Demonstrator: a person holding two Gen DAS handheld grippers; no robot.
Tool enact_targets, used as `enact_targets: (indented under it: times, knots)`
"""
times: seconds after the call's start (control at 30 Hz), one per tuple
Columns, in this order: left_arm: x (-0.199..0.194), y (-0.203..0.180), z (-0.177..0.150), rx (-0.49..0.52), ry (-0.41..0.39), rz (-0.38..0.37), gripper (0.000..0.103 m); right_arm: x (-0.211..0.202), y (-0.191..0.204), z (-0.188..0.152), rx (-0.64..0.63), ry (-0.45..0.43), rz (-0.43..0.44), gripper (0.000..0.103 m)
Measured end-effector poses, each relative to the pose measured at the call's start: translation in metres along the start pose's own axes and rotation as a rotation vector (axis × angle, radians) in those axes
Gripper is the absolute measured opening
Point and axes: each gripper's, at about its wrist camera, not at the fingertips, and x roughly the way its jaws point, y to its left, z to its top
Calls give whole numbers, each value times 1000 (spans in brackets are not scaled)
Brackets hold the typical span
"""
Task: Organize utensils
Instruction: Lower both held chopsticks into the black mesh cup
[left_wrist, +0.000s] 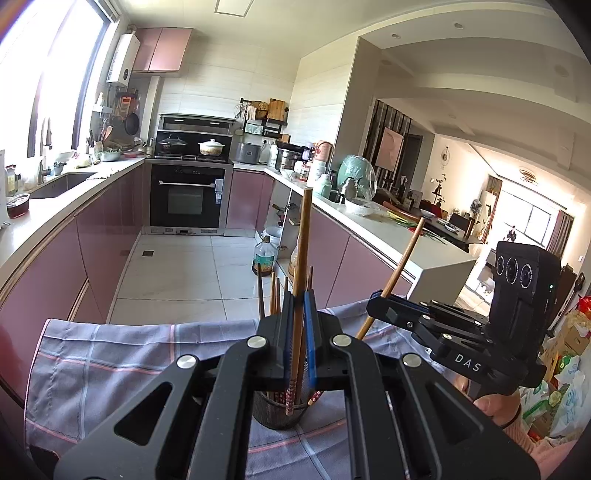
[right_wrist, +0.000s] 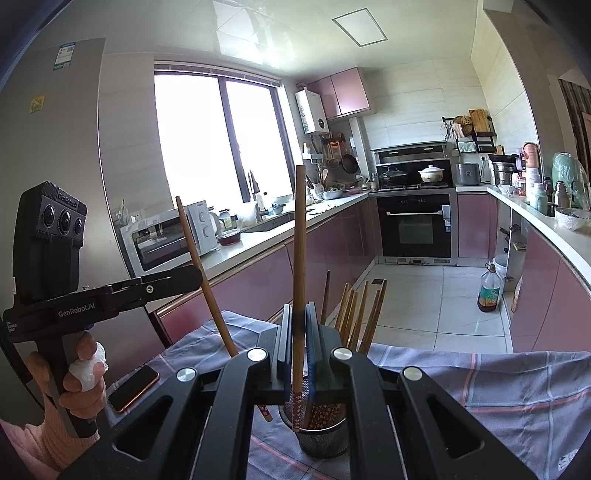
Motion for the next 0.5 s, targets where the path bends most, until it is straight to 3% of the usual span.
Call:
enact_targets:
  times: [0.5]
  knots:
    - [13, -7, 2, -2, 30, 9, 6, 21, -13, 0, 33, 27, -38, 5]
